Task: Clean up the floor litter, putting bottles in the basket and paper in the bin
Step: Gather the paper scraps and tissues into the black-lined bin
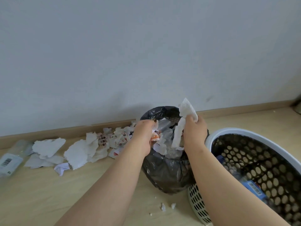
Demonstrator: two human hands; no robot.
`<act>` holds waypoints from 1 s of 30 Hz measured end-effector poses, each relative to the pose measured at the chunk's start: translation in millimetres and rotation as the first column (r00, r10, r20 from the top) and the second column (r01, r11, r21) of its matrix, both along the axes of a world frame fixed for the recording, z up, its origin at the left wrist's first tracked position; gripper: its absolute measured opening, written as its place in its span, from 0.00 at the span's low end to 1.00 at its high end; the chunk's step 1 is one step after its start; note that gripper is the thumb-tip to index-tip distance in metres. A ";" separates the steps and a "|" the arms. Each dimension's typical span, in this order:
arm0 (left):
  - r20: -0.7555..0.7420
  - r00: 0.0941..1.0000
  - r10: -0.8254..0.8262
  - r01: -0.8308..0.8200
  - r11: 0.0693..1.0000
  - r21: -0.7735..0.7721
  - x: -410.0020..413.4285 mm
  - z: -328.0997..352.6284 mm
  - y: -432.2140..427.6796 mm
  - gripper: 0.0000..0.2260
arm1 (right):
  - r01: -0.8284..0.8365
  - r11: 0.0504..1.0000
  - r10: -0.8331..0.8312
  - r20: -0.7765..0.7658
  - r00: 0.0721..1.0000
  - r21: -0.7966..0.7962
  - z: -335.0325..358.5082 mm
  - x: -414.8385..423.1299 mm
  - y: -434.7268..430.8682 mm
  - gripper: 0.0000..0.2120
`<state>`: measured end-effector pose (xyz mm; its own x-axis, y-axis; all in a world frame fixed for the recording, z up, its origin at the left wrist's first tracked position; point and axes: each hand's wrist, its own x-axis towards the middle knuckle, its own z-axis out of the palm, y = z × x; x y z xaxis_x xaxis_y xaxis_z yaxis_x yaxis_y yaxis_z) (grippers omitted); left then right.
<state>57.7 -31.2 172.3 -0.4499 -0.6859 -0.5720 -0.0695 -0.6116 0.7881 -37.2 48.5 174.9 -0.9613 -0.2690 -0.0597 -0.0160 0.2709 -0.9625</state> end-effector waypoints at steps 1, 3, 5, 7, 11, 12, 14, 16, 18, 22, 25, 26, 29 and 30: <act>-0.039 0.999 0.009 -0.007 0.998 0.061 -4.5 -0.3 3.0 0.04 | -0.014 0.999 0.015 -0.035 0.999 0.033 -3.3 -2.9 2.4 0.06; -0.091 0.996 0.009 0.004 0.990 0.139 -11.0 -2.1 10.2 0.05 | -0.067 0.991 0.075 -0.065 0.995 0.112 -9.4 -7.8 6.6 0.06; -0.116 0.993 -0.005 0.025 0.984 0.174 -14.1 -7.9 16.6 0.04 | -0.161 0.957 0.172 -0.026 0.985 0.241 -17.5 -13.1 7.4 0.07; -0.108 0.994 -0.022 0.039 0.986 0.163 -10.1 -5.7 21.9 0.03 | -0.254 0.896 0.248 0.064 0.967 0.364 -27.0 -16.7 5.4 0.12; -0.051 0.993 -0.102 0.103 0.995 0.013 -3.3 -6.1 13.2 0.15 | -0.341 0.741 0.349 0.101 0.932 0.579 -34.7 -12.8 4.9 0.17; -0.015 0.990 -0.143 0.143 0.989 -0.050 -1.4 -6.6 10.5 0.18 | -0.356 0.686 0.416 0.060 0.907 0.634 -34.3 -10.3 6.0 0.20; 0.079 0.980 -0.184 0.196 0.965 -0.177 3.7 -8.7 4.7 0.17 | -0.404 0.531 0.596 0.011 0.803 0.745 -32.6 -2.8 5.0 0.21; 0.156 0.974 -0.163 0.199 0.948 -0.249 9.9 -13.2 -0.7 0.12 | -0.506 0.439 0.670 0.105 0.735 0.742 -41.8 3.0 1.7 0.18; 0.202 0.968 -0.149 0.204 0.937 -0.282 16.0 -17.8 -3.1 0.09 | -0.597 0.355 0.686 0.234 0.689 0.719 -52.1 11.4 -0.8 0.15; 0.269 0.952 -0.147 0.235 0.913 -0.334 23.9 -27.4 -4.0 0.10 | -0.653 0.148 0.694 0.392 0.603 0.743 -59.7 23.0 -4.6 0.22; 0.304 0.941 -0.149 0.252 0.907 -0.336 30.0 -32.0 -5.9 0.11 | -0.664 0.025 0.707 0.457 0.539 0.747 -61.2 28.8 -6.9 0.21; 0.307 0.940 -0.149 0.252 0.909 -0.331 31.6 -33.5 -6.7 0.11 | -0.662 -0.016 0.705 0.478 0.524 0.749 -63.0 29.7 -6.2 0.20; 0.290 0.946 -0.146 0.238 0.920 -0.312 37.6 -34.3 -7.7 0.10 | -0.621 -0.114 0.660 0.526 0.536 0.775 -71.8 27.9 -4.3 0.18; 0.283 0.947 -0.150 0.239 0.919 -0.314 39.5 -34.2 -8.6 0.10 | -0.582 -0.116 0.672 0.495 0.551 0.805 -76.0 24.8 -5.7 0.18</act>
<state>97.2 -39.7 138.1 -0.4681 -0.7718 -0.4304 -0.3802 -0.2637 0.8865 -12.3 42.8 99.0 -0.4092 -0.5707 -0.7120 -0.7419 0.6623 -0.1045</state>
